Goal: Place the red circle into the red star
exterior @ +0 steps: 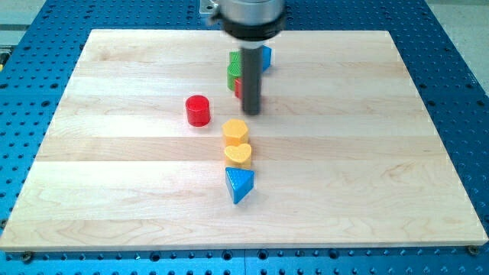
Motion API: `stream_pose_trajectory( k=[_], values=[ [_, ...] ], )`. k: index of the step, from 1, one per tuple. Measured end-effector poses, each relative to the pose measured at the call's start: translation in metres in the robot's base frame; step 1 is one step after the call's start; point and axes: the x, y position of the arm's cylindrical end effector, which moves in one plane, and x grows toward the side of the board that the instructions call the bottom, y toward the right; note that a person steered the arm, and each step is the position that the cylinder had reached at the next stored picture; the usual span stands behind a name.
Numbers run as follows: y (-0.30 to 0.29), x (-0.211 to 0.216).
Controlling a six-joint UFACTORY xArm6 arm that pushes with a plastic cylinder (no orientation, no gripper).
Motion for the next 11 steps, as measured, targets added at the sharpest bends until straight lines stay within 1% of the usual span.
stream_pose_trajectory(
  k=[2, 3, 4, 5, 6, 7, 8, 10, 11],
  values=[
    [-0.008, -0.006],
    [-0.031, 0.029],
    [-0.085, 0.043],
    [-0.14, 0.082],
    [-0.118, 0.037],
    [-0.047, -0.009],
    [-0.058, 0.023],
    [-0.181, 0.004],
    [-0.109, -0.02]
  ],
)
